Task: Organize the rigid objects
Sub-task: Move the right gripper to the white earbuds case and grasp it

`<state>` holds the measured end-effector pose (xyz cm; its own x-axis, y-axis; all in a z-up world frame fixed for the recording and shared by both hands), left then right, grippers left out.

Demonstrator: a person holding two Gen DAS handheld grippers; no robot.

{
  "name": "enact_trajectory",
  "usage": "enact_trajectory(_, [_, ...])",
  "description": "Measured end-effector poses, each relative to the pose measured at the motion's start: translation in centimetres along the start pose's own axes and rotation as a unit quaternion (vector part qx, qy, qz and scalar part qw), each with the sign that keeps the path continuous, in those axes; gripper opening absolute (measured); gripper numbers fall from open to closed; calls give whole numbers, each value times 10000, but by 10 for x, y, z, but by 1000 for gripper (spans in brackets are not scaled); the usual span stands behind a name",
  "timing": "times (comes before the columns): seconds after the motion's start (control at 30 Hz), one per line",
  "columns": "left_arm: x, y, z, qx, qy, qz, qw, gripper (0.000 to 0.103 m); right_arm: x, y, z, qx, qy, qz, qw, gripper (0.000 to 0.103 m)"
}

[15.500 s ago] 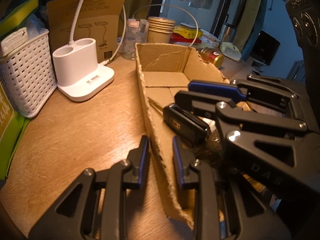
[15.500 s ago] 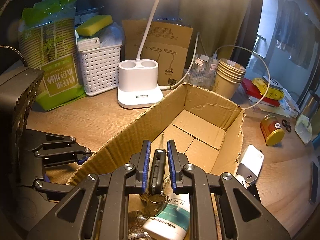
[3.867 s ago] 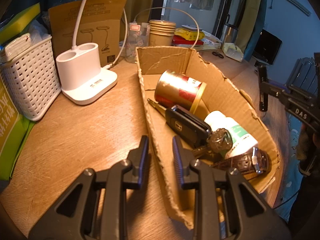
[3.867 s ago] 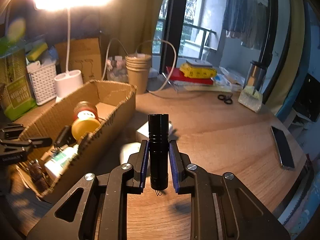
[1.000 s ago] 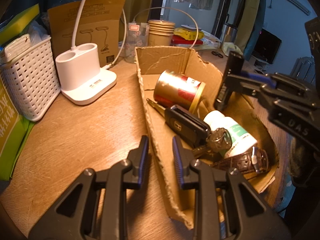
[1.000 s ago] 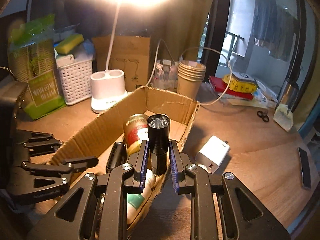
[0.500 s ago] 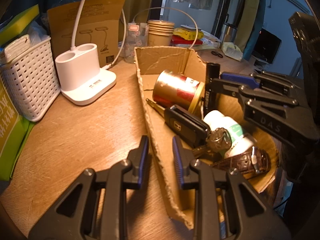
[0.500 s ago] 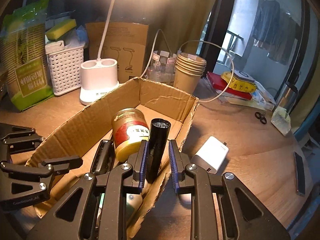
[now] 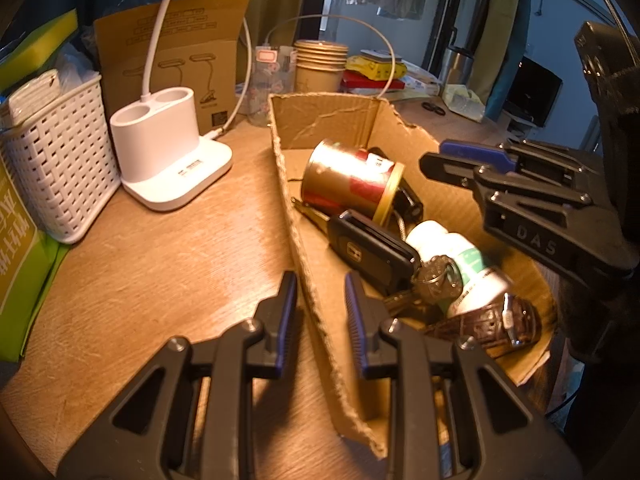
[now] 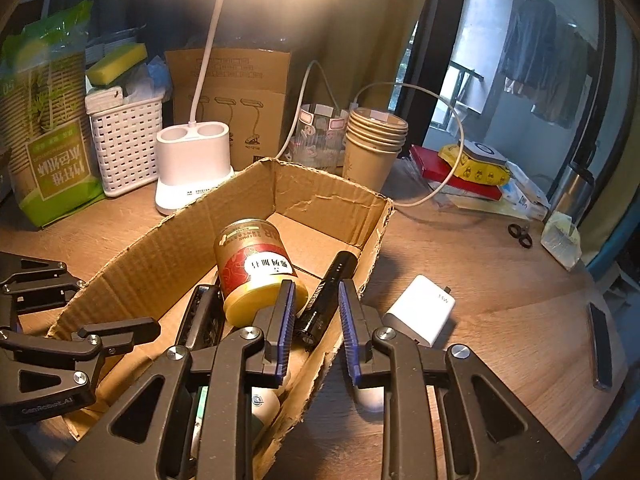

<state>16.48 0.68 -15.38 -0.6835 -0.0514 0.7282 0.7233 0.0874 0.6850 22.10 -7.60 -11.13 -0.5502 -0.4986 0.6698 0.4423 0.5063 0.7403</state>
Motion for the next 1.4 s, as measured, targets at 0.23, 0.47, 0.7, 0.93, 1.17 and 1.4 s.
enact_trajectory(0.23, [0,0,1,3,3,1,10000,26,3,0,4,-42,124,-56,9999,31])
enact_trajectory(0.47, [0,0,0,-1,1,0,10000,26,13,-1,-2,-143,107,-147,9997,36])
enact_trajectory(0.7, [0,0,0,-1,-1,0,10000,26,27,-1,-16,-315,26,-303,9990,39])
enact_trajectory(0.93, [0,0,0,-3,0,-1,10000,26,37,-3,-39,-539,-159,-404,9976,46])
enact_trajectory(1.17, [0,0,0,-4,-1,-2,10000,26,36,-14,-65,-847,-334,-372,9951,52])
enact_trajectory(1.4, [0,0,0,-3,0,-1,10000,26,28,-29,-72,-970,-294,-223,9946,52])
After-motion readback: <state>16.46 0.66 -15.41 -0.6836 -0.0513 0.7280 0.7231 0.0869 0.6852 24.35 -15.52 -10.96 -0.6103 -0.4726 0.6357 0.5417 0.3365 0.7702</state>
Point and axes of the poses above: each gripper's, at about its wrist camera, not at the fingertips, and x roughly against the way its jaws point, z to its left, y to its top, the point moved 8 cm from there along -x, roughly the way its jaws point, and after that the axes turned 11 degrees about y, right-handed, at the moved point
